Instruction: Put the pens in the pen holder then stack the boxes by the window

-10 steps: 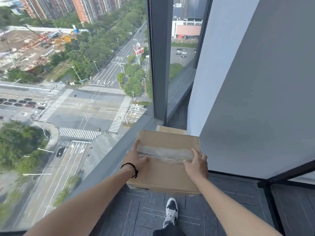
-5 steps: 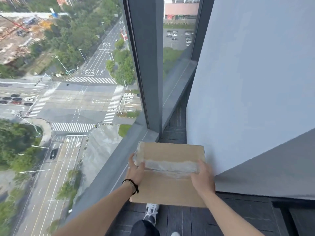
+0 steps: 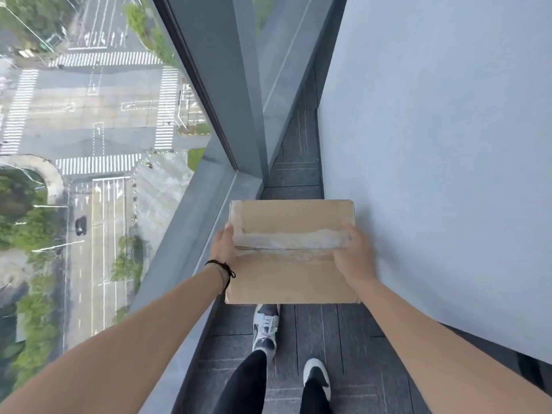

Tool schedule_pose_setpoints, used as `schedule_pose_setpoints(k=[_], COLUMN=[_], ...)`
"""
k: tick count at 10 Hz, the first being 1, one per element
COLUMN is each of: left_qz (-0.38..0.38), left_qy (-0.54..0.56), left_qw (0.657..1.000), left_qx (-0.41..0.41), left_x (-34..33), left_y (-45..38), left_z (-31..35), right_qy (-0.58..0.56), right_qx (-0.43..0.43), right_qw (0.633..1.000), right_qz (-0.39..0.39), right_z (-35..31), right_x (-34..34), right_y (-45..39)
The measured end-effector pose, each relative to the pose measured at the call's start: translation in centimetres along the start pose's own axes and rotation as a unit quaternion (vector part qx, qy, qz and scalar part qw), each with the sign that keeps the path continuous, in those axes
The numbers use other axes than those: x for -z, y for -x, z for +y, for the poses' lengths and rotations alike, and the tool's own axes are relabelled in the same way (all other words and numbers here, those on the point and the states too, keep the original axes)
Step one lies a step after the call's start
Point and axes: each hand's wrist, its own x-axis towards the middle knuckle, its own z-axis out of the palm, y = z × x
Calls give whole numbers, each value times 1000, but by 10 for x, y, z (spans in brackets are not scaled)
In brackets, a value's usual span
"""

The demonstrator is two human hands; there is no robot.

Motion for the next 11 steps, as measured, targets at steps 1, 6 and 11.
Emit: schedule_pose_setpoints(k=[1, 6, 11], left_qz=[3, 32, 0], left_qy=[-2, -39, -119], left_qw=[1000, 999, 966], left_qx=[9, -17, -231], left_x=[-2, -27, -50], left_y=[-27, -49, 89], left_z=[-13, -9, 71], right_qy=[-4, -2, -130], right_qx=[-26, -26, 67], right_qw=[1000, 999, 989], right_qz=[-9, -28, 7], right_z=[11, 40, -64], right_x=[-13, -35, 27], right_y=[-17, -54, 26])
